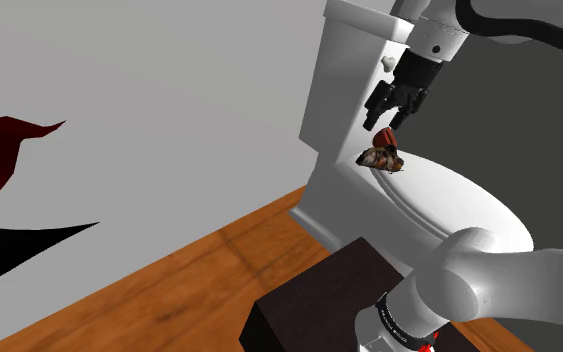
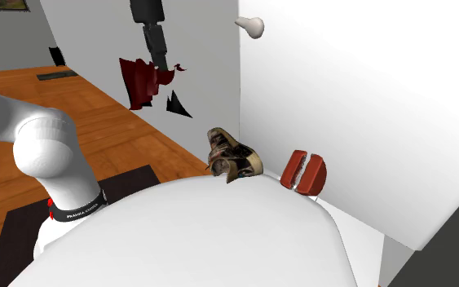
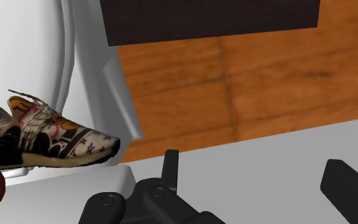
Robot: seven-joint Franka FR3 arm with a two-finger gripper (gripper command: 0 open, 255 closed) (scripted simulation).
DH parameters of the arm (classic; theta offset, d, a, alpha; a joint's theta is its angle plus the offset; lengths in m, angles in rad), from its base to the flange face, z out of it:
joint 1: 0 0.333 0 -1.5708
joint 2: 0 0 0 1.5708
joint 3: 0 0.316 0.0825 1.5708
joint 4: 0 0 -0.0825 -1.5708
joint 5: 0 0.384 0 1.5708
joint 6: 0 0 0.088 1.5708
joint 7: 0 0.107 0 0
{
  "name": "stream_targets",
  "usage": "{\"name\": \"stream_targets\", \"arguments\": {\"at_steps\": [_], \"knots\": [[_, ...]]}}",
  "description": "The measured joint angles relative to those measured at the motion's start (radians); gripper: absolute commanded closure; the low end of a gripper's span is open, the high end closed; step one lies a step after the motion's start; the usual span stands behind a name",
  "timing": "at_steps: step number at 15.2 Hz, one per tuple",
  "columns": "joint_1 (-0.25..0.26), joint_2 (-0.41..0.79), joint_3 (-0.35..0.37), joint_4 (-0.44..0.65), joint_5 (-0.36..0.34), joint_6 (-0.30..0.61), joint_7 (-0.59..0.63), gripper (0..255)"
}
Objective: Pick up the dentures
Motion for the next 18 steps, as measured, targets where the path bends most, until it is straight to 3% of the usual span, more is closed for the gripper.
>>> {"name": "stream_targets", "arguments": {"at_steps": [6, 12, 18], "knots": [[-0.019, -0.05, -0.1, -0.089, -0.05, 0.105, -0.101, 0], [-0.049, -0.072, -0.272, -0.169, -0.123, 0.268, -0.264, 0], [-0.049, -0.012, -0.468, -0.183, -0.166, 0.446, -0.436, 0]]}}
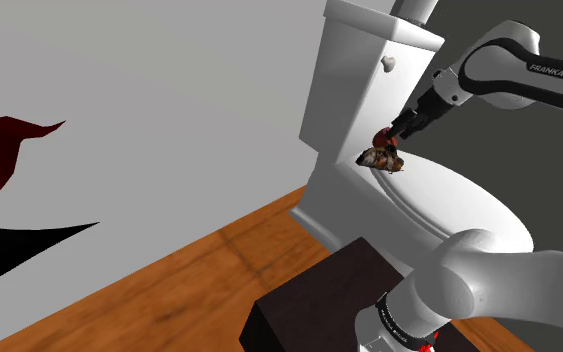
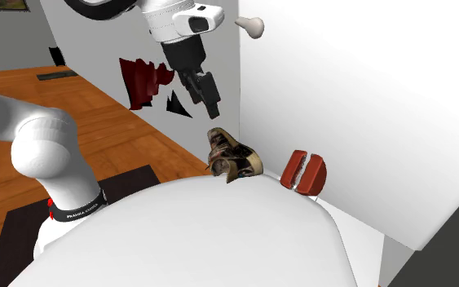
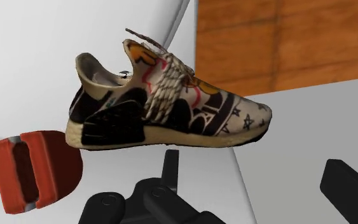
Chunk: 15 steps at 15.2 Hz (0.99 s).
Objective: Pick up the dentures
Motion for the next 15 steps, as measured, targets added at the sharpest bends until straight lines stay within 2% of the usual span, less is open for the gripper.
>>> {"name": "stream_targets", "arguments": {"at_steps": [5, 9, 12, 15], "knots": [[0.045, 0.083, -0.18, 0.024, 0.005, 0.146, -0.152, 0], [0.133, 0.172, -0.35, 0.082, 0.05, 0.249, -0.288, 0], [0.222, 0.225, -0.485, 0.124, 0.1, 0.314, -0.392, 0], [0.367, 0.282, -0.673, 0.199, 0.17, 0.364, -0.515, 0]]}}
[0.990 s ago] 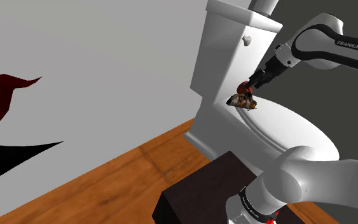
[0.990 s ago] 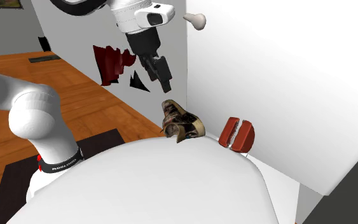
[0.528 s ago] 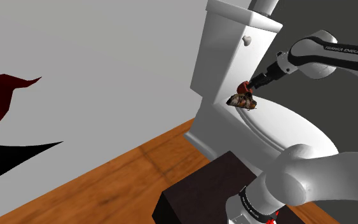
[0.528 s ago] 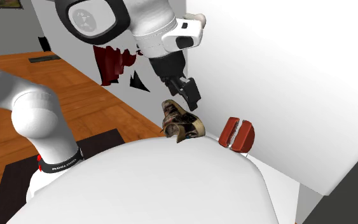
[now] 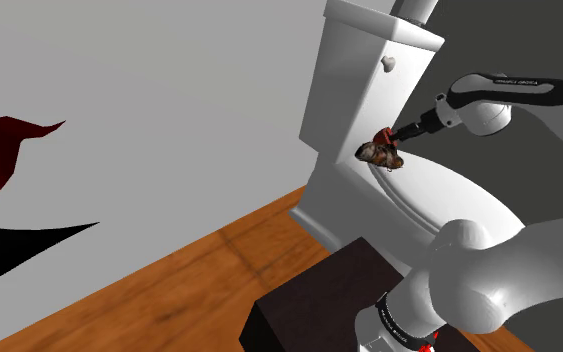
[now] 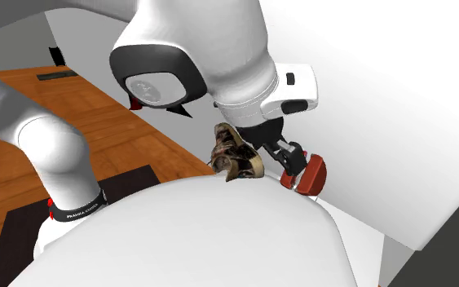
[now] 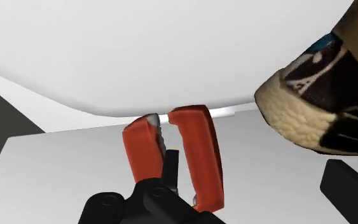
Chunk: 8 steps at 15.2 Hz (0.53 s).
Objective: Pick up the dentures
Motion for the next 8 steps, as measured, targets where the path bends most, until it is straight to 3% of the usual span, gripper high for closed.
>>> {"name": "stream_targets", "arguments": {"at_steps": [3, 5, 8], "knots": [[0.185, 0.028, -0.204, 0.094, 0.063, 0.023, -0.102, 0], [0.239, 0.025, -0.266, 0.106, 0.071, 0.041, -0.127, 0], [0.281, 0.022, -0.316, 0.095, 0.072, 0.072, -0.146, 0]]}}
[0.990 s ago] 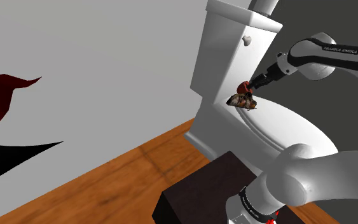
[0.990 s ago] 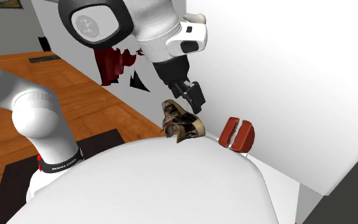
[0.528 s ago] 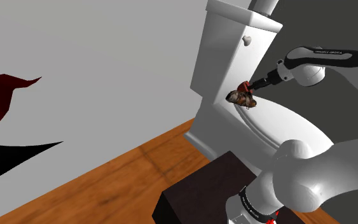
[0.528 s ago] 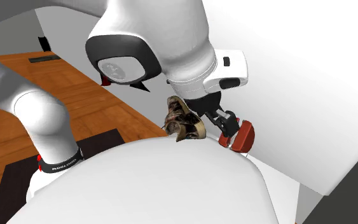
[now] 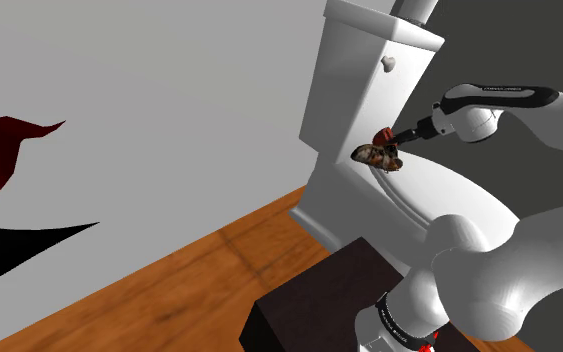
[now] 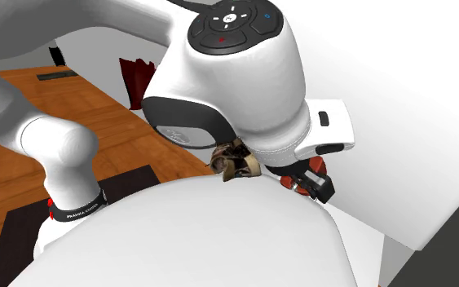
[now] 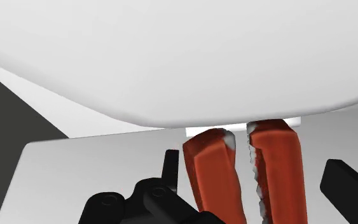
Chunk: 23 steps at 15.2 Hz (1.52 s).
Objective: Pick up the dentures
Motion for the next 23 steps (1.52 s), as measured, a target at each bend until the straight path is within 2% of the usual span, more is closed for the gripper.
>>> {"name": "stream_targets", "arguments": {"at_steps": [3, 4, 13, 23], "knots": [[0.026, -0.004, -0.035, -0.018, -0.002, 0.031, -0.013, 0], [0.033, -0.005, -0.042, -0.019, -0.001, 0.038, -0.014, 255], [0.045, -0.006, -0.056, -0.019, -0.002, 0.046, -0.018, 255], [-0.045, 0.003, 0.048, 0.027, -0.001, -0.048, 0.018, 255]]}}
